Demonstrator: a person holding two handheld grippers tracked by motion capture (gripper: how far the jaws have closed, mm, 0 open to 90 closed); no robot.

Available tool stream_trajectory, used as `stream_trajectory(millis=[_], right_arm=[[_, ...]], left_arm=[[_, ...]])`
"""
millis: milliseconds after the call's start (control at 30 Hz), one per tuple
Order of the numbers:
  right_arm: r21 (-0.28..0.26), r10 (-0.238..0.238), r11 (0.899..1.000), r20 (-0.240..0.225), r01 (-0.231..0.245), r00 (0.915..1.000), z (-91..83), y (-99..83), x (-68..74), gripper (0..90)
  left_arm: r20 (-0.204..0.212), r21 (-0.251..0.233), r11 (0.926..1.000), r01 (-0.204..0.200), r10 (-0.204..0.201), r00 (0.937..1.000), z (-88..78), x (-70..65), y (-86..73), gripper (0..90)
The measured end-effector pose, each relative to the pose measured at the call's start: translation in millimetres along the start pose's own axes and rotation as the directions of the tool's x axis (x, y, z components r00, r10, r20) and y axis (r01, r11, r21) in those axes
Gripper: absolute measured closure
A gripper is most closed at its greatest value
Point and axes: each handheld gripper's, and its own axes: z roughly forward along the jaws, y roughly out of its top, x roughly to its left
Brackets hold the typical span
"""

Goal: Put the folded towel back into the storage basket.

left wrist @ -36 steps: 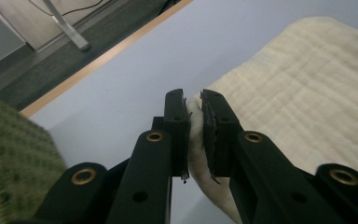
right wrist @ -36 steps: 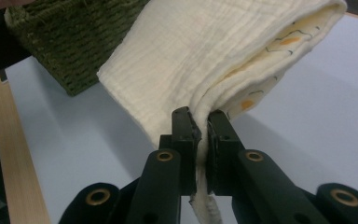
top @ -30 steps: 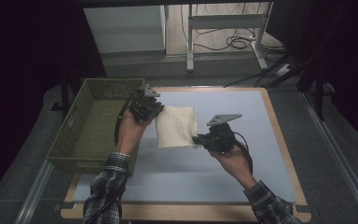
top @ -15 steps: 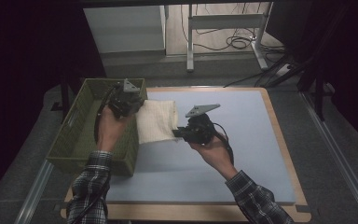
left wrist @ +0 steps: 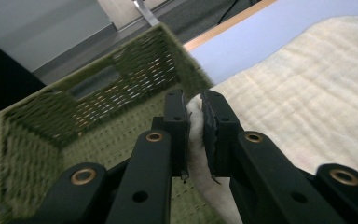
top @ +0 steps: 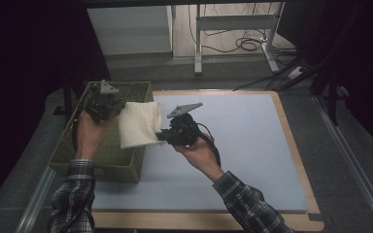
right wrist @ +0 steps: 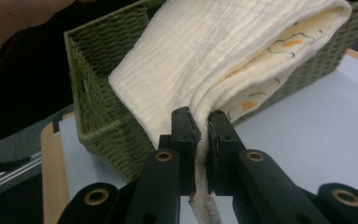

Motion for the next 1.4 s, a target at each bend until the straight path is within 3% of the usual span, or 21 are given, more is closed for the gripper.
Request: stream_trajectory(millis=[400,933,1133,1400], right_arm=[[0.009,-0.002,1.000,-0.054,0.002,0.9986,36.5,13.4,20.2,83.1],[0.058,-0.004,0.998,-0.107,0.010,0.9942,100.6,22.9,65.6,83.0],[0.099,-0.013,0.995,-0.091,0.022,0.9958,112.9,12.8,74.1,82.6],[0.121,0.014,0.993,-0.061,-0.006,0.9981,107.2,-2.4,69.6,82.1]], left_arm=[[-0.052,0.026,0.9988,0.041,-0.040,0.9978,-16.6,29.3,-29.2,81.0],[-0.097,0.060,0.9921,0.110,-0.104,0.9899,-30.9,61.5,-74.4,81.1],[-0.074,0.084,0.9893,0.120,-0.114,0.9908,-21.1,60.5,-87.5,81.1],[-0.029,0.110,0.9895,0.093,-0.091,0.9955,0.7,45.0,-89.2,80.9]])
